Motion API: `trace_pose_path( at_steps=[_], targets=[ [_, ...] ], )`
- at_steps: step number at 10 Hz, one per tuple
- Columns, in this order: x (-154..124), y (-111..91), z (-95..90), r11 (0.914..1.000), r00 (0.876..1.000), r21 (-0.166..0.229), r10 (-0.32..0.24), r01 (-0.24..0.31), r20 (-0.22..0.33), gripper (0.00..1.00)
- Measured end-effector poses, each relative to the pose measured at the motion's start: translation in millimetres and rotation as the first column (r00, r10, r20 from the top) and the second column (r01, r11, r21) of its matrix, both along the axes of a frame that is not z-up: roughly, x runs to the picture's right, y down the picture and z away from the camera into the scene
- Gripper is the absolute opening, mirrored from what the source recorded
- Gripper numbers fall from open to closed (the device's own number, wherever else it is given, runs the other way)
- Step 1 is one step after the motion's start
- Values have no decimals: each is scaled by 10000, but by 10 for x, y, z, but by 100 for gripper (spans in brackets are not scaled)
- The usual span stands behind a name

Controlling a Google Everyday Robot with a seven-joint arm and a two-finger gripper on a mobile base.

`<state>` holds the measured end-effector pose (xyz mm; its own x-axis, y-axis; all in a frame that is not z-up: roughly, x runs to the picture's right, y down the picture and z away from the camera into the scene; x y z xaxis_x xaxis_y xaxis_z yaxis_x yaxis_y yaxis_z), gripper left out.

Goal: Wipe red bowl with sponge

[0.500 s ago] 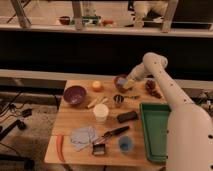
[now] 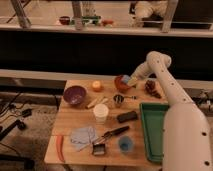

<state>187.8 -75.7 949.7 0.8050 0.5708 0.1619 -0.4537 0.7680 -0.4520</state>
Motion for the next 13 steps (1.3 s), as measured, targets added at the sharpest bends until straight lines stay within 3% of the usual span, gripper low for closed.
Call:
trace_pose_path(
  at_steps=[3, 5, 9, 13],
  targets=[
    [-73, -270, 244, 9991, 9999, 403, -138, 136, 55, 6],
    [-205, -334, 309, 9977, 9991, 591, -346, 331, 240, 6],
    [-622, -341, 210, 9925, 9935, 995, -790, 708, 814, 6],
    [-575, -241, 11, 9901, 9933, 1203, -830, 730, 806, 6]
  ],
)
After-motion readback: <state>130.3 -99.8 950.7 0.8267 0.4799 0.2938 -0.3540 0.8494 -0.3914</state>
